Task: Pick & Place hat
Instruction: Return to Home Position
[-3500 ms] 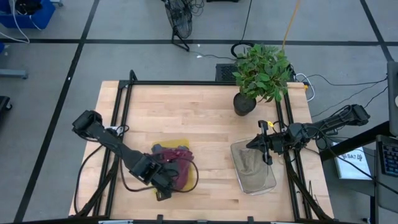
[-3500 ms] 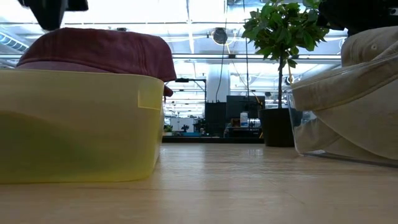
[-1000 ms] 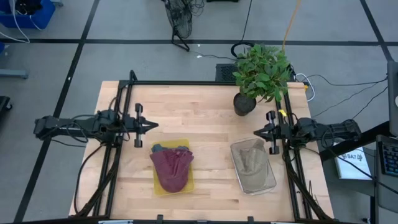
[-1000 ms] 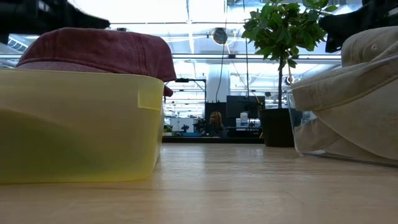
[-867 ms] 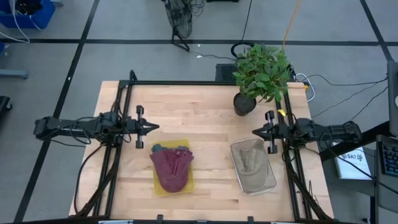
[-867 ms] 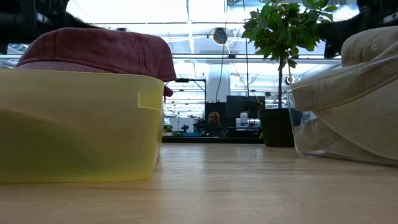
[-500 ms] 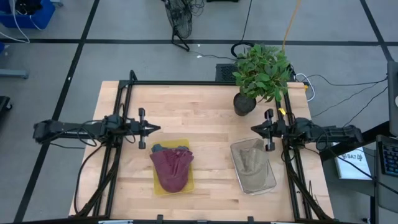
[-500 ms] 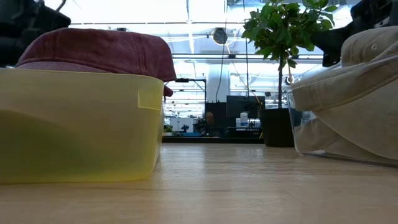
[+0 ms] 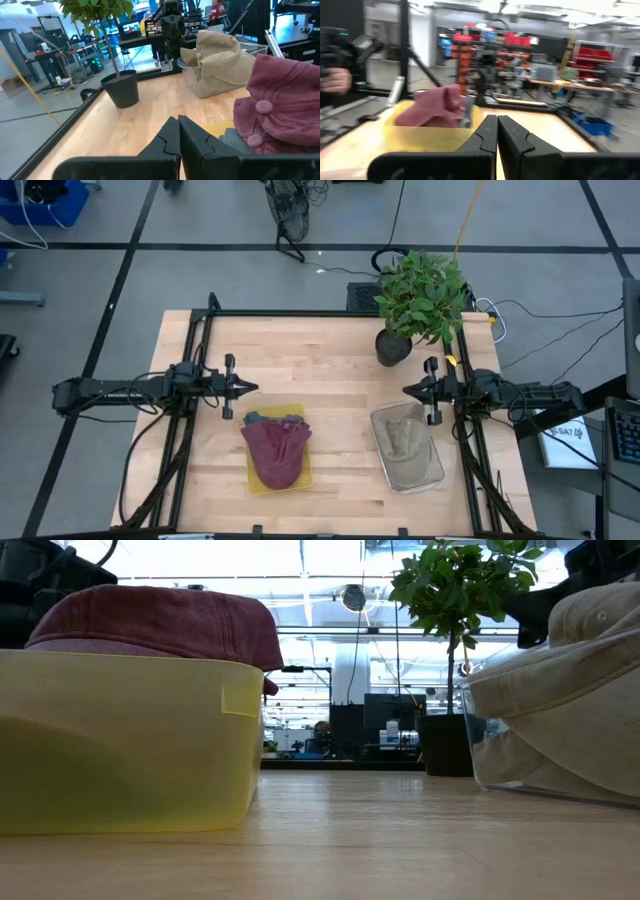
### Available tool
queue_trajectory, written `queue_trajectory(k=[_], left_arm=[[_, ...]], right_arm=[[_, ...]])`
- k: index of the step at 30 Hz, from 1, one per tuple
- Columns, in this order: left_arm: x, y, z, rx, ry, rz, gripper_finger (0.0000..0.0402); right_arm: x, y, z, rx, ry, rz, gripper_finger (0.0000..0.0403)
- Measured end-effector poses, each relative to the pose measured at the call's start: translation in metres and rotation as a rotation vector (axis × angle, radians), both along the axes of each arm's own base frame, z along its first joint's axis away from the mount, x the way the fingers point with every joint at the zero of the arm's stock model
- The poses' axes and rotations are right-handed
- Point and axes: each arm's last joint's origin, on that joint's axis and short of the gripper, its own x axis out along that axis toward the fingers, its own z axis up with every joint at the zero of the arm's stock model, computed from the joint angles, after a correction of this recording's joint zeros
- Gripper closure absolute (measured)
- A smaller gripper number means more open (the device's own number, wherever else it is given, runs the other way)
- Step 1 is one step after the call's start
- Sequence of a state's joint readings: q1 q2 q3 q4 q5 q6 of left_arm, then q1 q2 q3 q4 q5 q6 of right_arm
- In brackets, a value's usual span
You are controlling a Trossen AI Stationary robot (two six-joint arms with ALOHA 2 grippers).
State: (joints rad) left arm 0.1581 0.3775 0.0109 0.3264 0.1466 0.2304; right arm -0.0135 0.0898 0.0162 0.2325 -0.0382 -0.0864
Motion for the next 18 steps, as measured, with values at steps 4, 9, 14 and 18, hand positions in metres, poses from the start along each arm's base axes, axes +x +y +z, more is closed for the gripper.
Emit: queue_trajectory(k=[4, 9, 14, 18], left_arm=[[0.0001, -0.0010, -0.0009, -0.004, 0.010, -0.010, 0.0400], [0.0001, -0.0020, -0.0041, 0.014, 0.044, 0.004, 0.0400], [0.0001, -0.0022, -0.0042, -0.002, 0.044, 0.006, 0.0400], [0.0001, -0.0021, -0.0041, -0.002, 0.044, 0.007, 0.0401]], right_arm=[[-0.0002, 0.0025, 0.0001, -0.014, -0.002, 0.086, 0.0403], [-0.0004, 0.0027, 0.0015, -0.001, -0.016, 0.096, 0.0403], [-0.0007, 0.0028, 0.0031, 0.029, -0.030, 0.101, 0.0403], [-0.0005, 0.0028, 0.0028, 0.032, -0.027, 0.101, 0.0403]])
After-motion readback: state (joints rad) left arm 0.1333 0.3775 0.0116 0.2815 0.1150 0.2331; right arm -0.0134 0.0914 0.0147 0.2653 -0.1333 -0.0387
